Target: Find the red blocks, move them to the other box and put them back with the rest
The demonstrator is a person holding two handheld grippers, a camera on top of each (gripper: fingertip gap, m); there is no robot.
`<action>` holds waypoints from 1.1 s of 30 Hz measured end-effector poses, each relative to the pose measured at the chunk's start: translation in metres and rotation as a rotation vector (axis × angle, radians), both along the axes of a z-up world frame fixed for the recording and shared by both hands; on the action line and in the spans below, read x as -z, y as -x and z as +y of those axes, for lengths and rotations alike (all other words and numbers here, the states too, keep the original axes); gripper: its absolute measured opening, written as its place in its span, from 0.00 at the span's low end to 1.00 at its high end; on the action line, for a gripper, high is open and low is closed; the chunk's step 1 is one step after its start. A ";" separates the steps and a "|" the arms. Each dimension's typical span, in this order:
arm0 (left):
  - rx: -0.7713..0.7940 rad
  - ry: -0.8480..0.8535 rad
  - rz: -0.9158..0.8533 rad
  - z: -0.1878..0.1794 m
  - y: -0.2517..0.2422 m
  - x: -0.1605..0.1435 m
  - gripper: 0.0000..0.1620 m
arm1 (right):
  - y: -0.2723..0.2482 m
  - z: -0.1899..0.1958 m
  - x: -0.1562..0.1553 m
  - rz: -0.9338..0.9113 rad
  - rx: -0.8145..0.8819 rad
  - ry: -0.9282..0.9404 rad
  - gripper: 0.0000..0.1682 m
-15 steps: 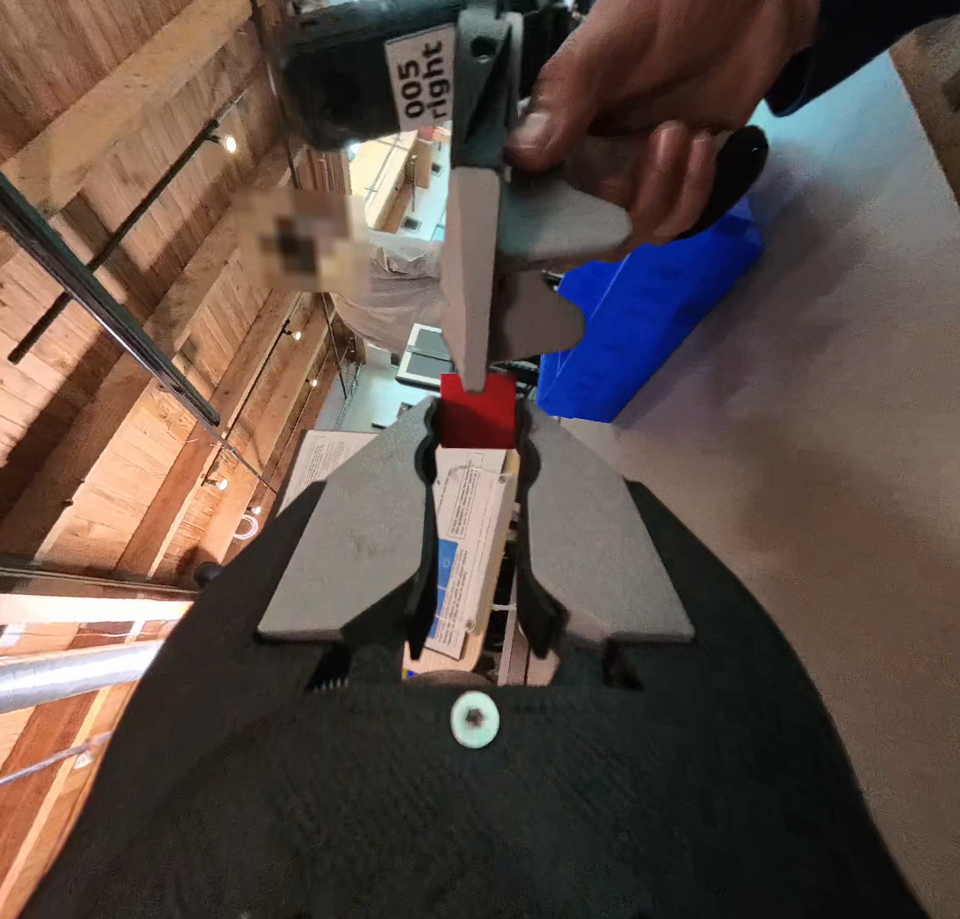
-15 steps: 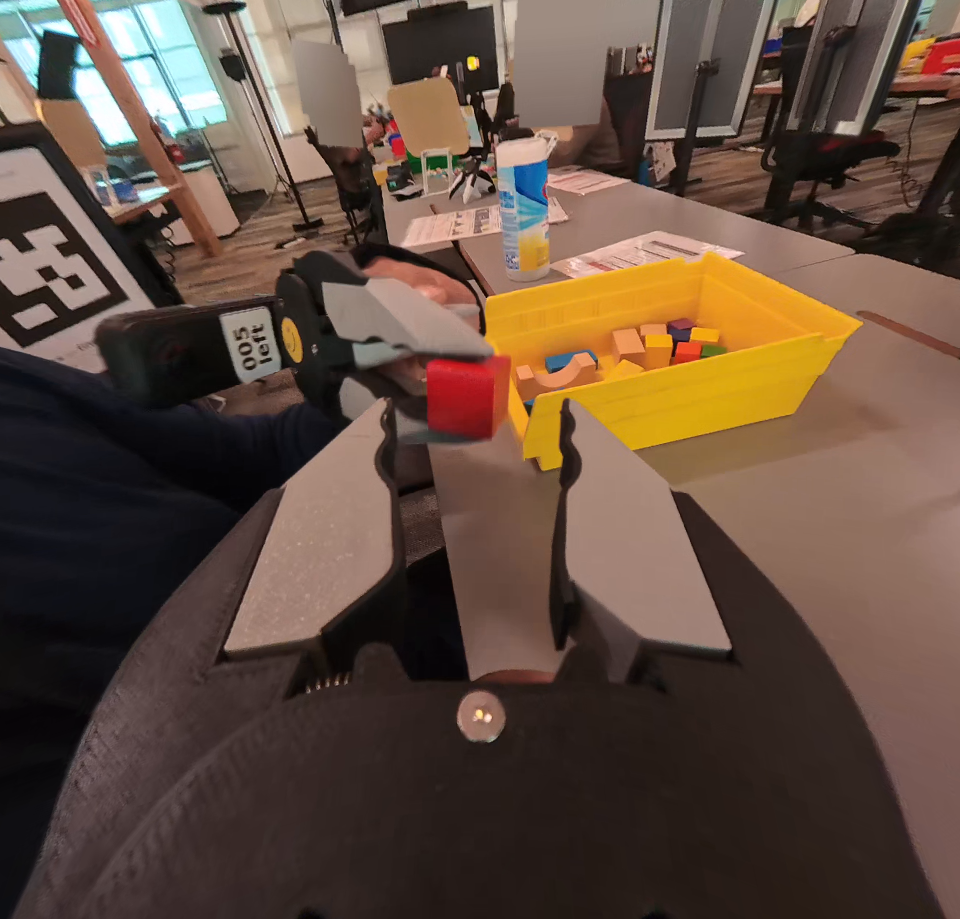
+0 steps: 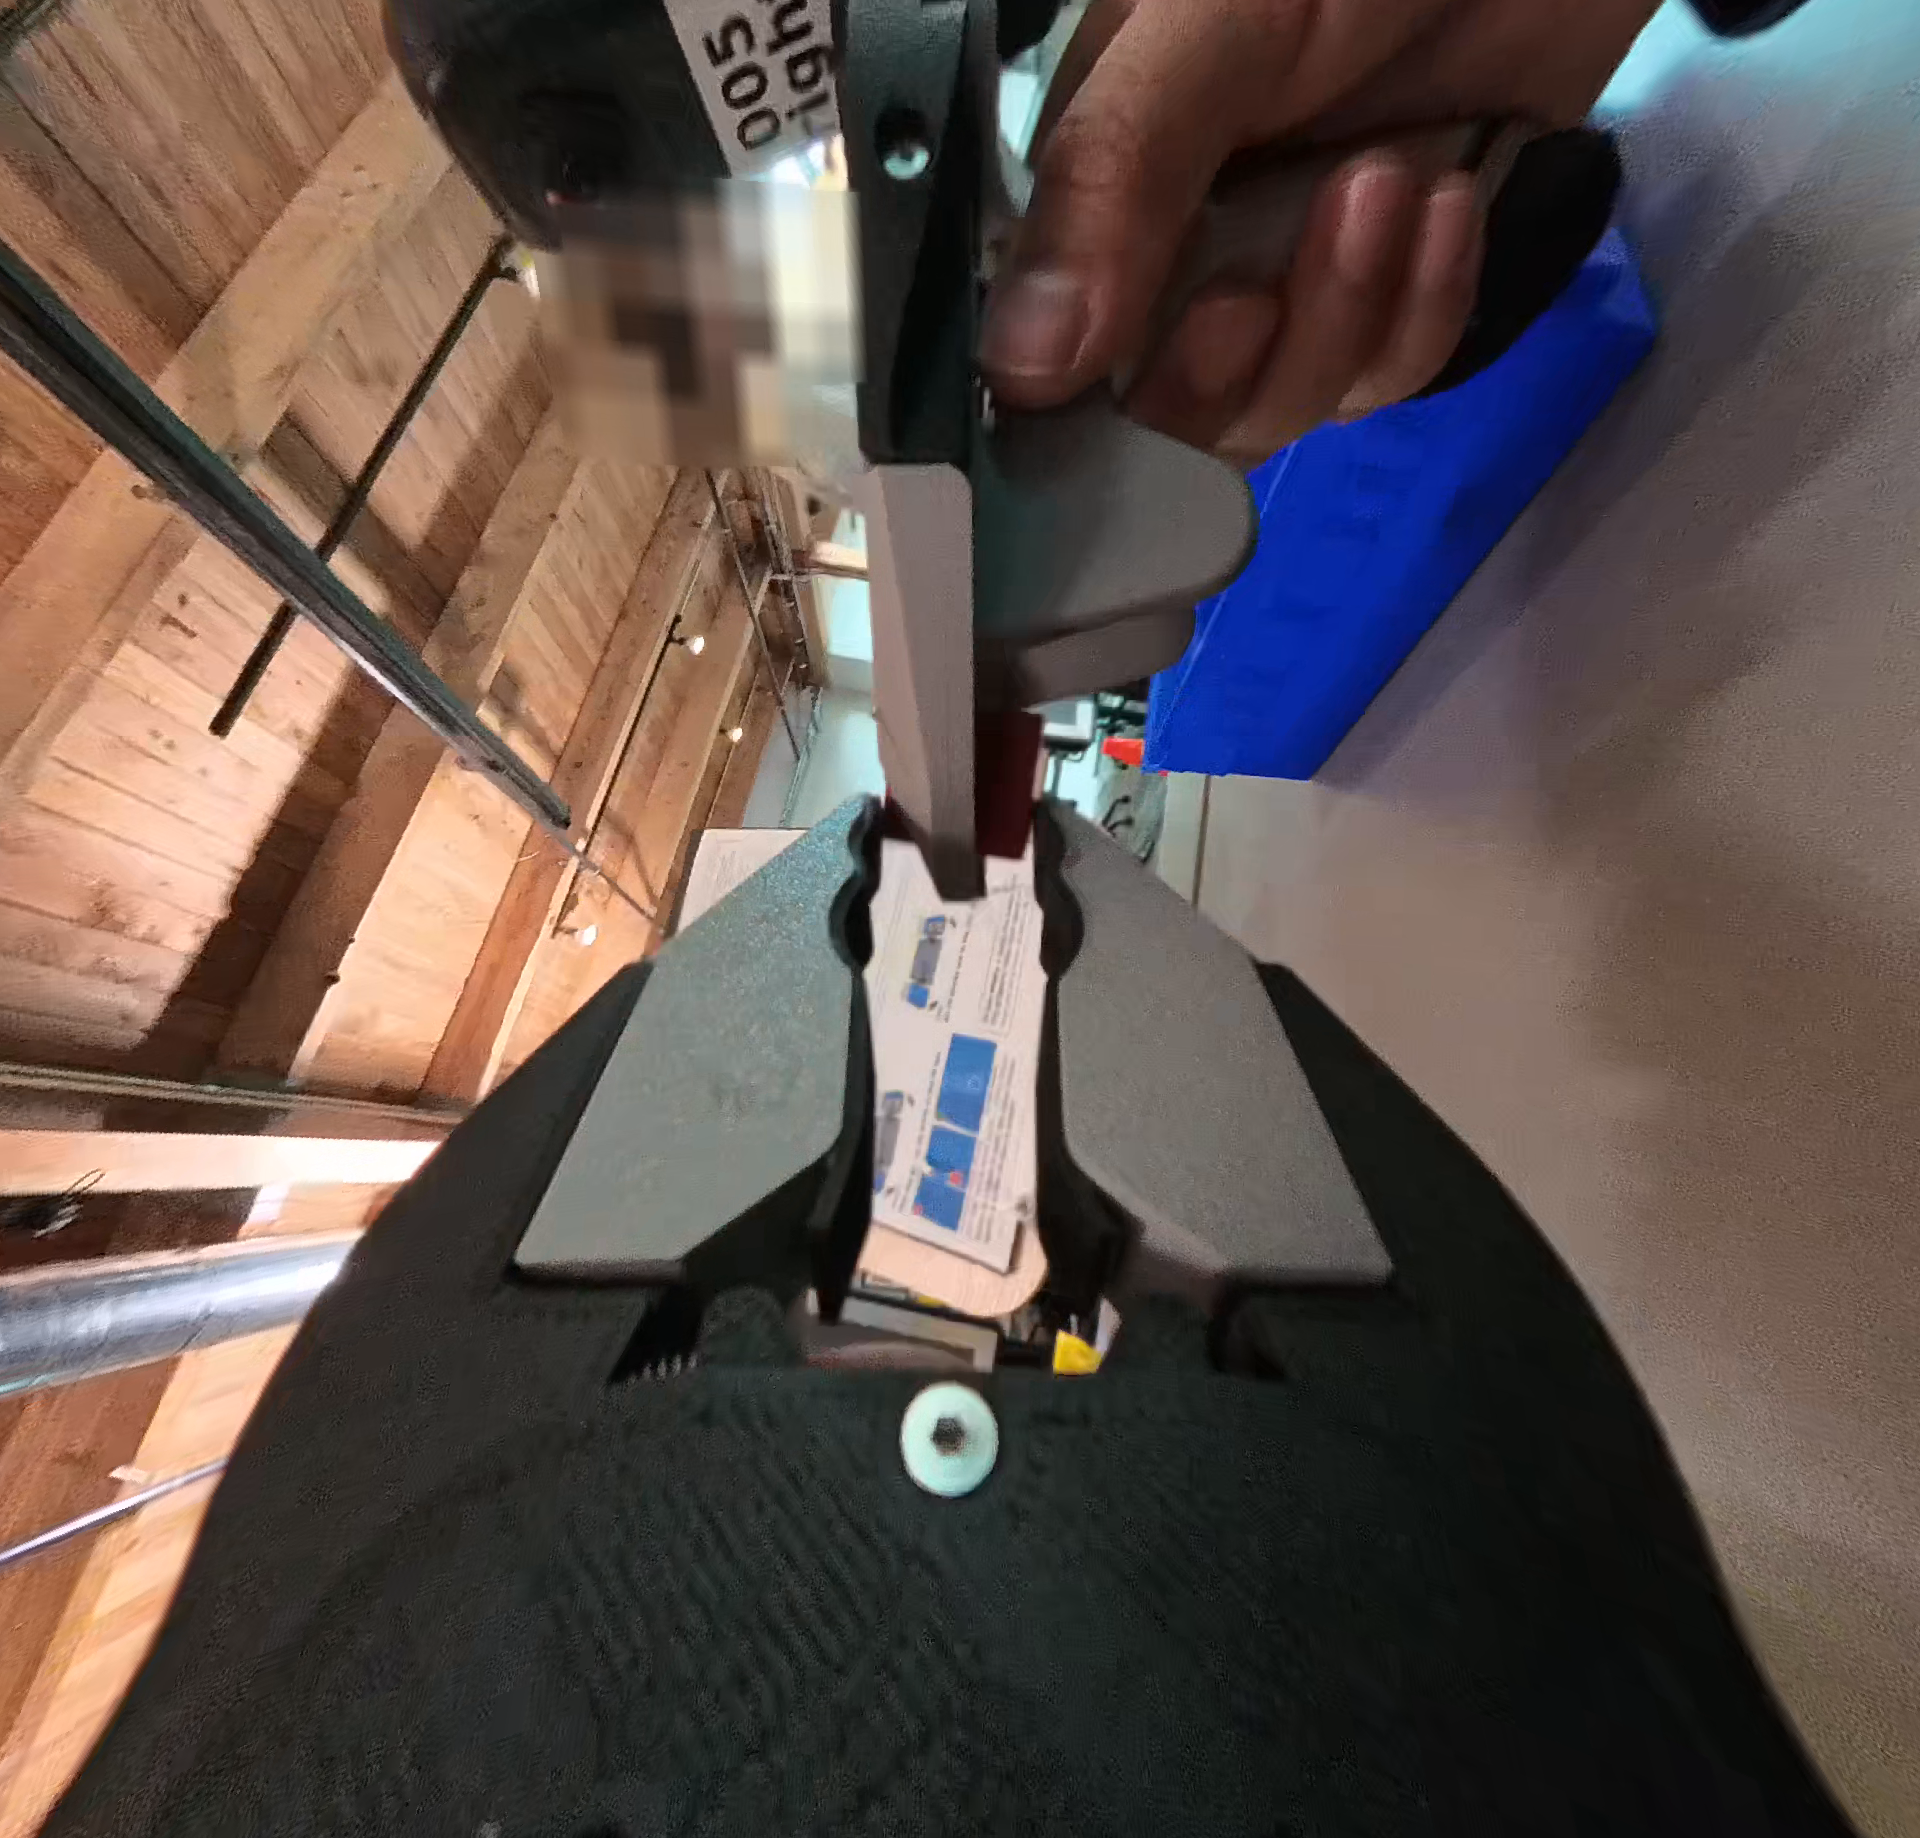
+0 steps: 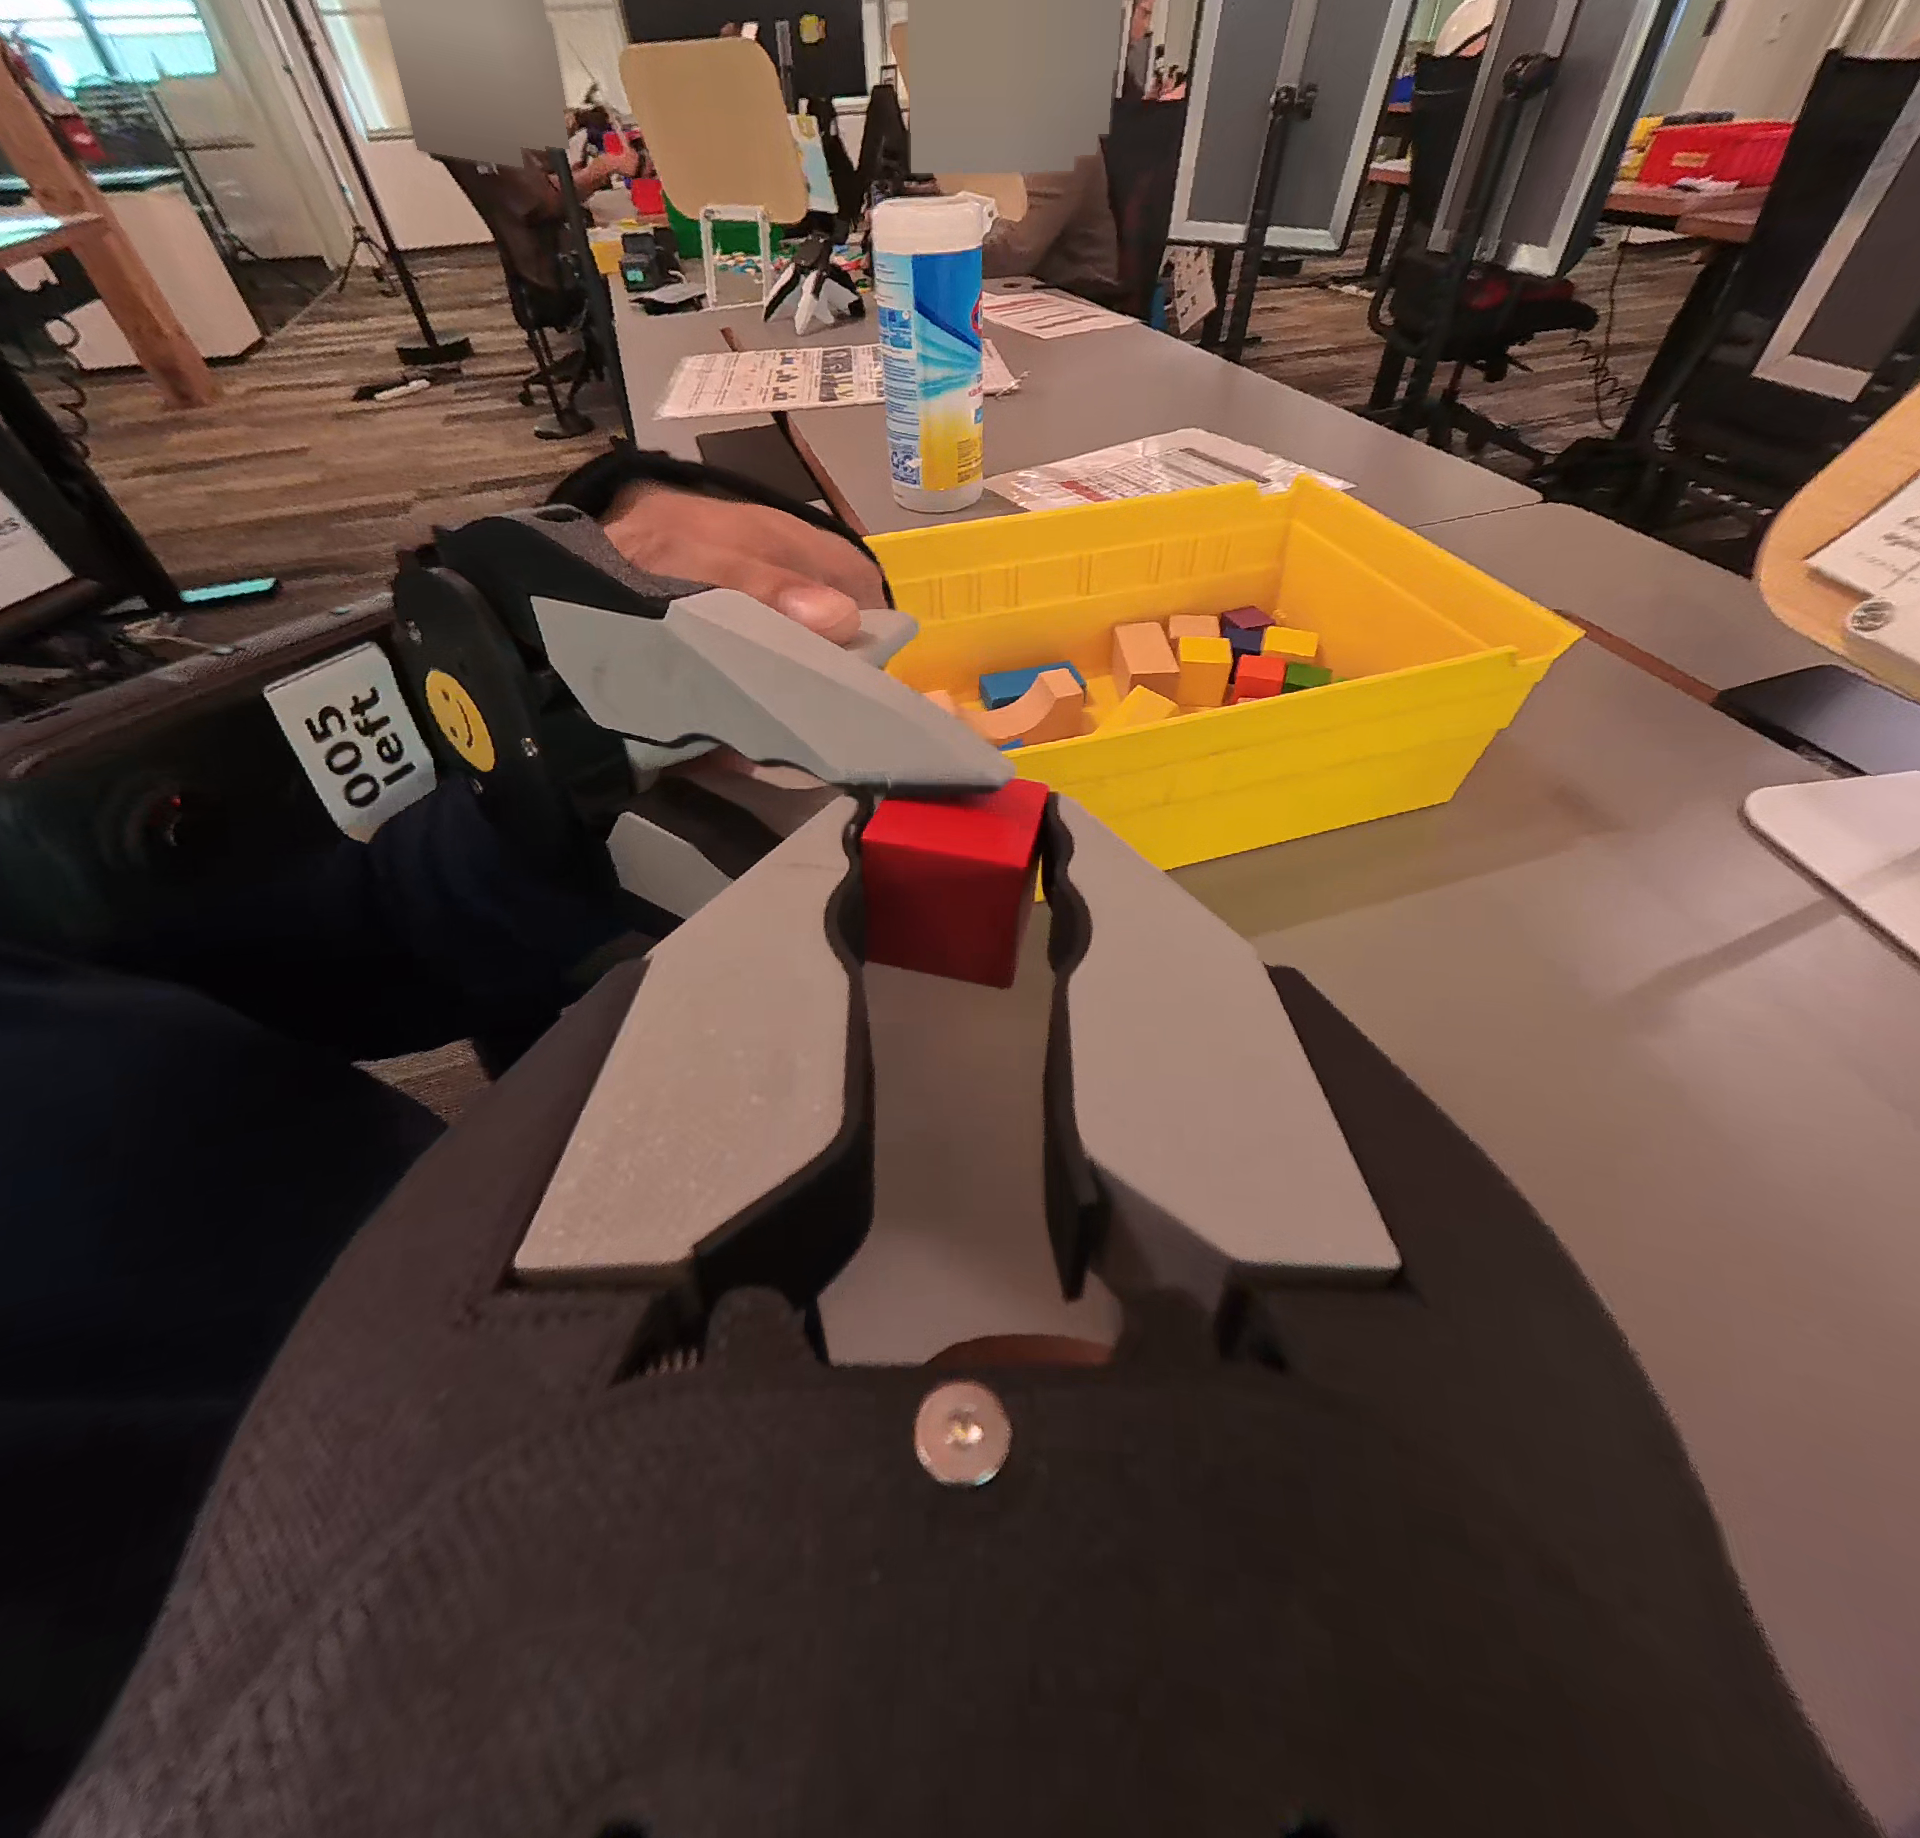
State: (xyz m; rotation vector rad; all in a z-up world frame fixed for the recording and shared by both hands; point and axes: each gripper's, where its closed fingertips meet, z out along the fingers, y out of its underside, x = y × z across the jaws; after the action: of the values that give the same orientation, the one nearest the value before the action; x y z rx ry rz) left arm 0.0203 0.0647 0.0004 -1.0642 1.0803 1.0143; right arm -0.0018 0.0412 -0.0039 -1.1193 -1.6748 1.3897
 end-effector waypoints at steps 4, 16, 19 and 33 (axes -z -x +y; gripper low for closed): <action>-0.180 -0.248 -0.020 -0.009 0.042 -0.041 0.00 | -0.017 0.065 -0.029 0.088 0.229 -0.098 0.16; -0.332 -0.334 -0.472 -0.051 0.141 -0.088 0.00 | -0.244 0.371 -0.001 -0.098 1.244 0.019 0.16; -0.352 -0.284 -0.608 -0.043 0.153 -0.081 0.00 | -0.221 0.372 0.030 -0.210 1.165 0.060 0.16; -0.377 -0.017 -0.908 -0.018 0.193 -0.030 0.00 | -0.126 0.354 0.060 -0.248 0.980 0.040 0.20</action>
State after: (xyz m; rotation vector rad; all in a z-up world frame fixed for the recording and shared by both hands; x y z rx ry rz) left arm -0.1726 0.0463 0.0306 -1.5294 0.1330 0.6791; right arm 0.1243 0.3955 -0.0634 -1.8390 -0.9615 0.6607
